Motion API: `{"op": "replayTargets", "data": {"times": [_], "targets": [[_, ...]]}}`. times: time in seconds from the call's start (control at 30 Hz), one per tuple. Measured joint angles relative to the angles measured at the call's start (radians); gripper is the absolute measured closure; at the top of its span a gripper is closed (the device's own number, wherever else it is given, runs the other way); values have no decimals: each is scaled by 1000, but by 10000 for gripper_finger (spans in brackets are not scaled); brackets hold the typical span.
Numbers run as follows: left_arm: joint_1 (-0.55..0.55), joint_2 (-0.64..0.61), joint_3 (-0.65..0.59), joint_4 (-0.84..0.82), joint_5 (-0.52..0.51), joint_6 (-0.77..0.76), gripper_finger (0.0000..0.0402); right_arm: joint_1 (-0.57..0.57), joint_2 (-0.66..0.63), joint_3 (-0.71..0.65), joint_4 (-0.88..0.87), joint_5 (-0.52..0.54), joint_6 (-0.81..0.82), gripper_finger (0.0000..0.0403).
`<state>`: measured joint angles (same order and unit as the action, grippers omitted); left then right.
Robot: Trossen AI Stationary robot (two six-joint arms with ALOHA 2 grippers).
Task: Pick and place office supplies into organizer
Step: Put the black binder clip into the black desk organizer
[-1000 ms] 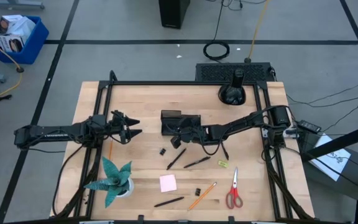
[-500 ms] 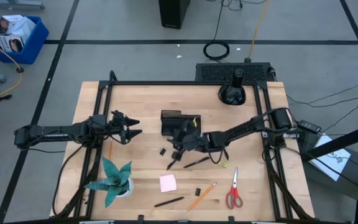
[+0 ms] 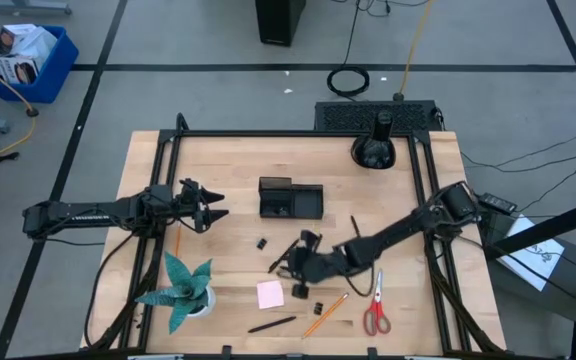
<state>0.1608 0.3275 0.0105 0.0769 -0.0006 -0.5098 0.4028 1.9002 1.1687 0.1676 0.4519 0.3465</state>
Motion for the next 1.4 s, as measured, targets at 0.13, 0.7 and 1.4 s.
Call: {"op": "replayTargets", "data": {"times": [0.13,0.7,1.4], "targets": [[0,0,0,1,0,1,50,83,-23,0,-33,141,30,316],[0,0,0,30,0,7,50,354,-39,0,-127,566,312,316],[0,0,0,3,0,14,50,473,236,406,45,764,-26,316]]}}
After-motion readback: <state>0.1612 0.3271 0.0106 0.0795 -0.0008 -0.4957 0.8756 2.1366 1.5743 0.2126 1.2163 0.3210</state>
